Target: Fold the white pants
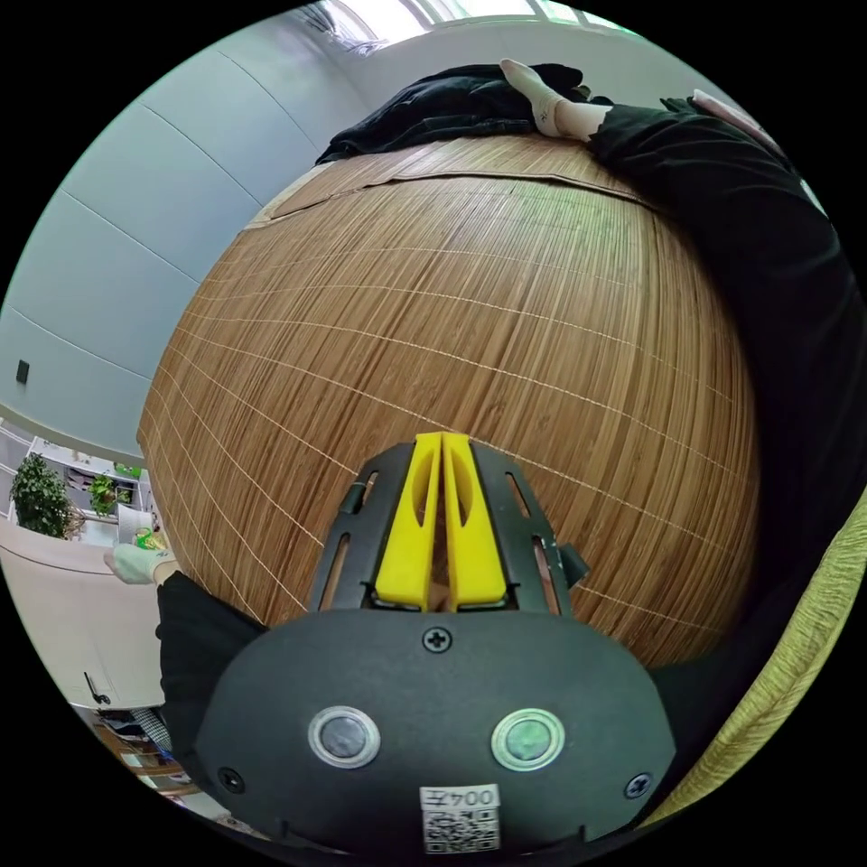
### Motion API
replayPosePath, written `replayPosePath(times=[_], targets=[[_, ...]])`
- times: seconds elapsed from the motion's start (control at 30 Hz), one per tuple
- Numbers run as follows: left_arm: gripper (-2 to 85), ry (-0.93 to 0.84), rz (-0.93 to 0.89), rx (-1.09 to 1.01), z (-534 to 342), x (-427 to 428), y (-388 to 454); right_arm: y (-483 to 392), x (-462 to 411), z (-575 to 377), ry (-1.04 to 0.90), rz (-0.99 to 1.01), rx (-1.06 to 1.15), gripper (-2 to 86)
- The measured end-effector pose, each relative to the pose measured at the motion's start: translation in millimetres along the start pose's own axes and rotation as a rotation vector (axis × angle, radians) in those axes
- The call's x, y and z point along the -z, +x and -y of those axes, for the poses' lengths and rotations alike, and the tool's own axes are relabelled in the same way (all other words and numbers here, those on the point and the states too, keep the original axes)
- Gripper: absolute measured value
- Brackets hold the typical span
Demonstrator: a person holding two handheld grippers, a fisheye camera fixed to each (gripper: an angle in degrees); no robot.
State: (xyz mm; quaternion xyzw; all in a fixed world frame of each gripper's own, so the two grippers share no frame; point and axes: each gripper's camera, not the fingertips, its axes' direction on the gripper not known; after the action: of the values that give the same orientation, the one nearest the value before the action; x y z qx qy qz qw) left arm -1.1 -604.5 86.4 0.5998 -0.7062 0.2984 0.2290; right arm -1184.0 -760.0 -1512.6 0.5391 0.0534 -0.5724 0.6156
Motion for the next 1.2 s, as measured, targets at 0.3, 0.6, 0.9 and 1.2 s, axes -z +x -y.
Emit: replayPosePath(times=[0.3,0.6,0.9,1.2], targets=[[0.3,-0.008,-0.021,0.07,11.6,36.3,-7.9,-22.0,13.8,20.9,-0.007,0.051,-0.012,2.2],[0.3,-0.012,0.033,0.013,18.3,73.3,-8.8,115.1,-99.4,-46.9,-0.26,0.215,-0.147,8.6],[0.3,0.005,-0.119,0.148,12.7,104.0,-70.9,172.6,-58.2,-85.8,0.169,0.205,-0.432,6.5],[0.5,0.037,-0.084,0.127,5.0,133.9,-91.8,18.1,-118.3,-26.7,0.103,0.759,-0.132,8.6]])
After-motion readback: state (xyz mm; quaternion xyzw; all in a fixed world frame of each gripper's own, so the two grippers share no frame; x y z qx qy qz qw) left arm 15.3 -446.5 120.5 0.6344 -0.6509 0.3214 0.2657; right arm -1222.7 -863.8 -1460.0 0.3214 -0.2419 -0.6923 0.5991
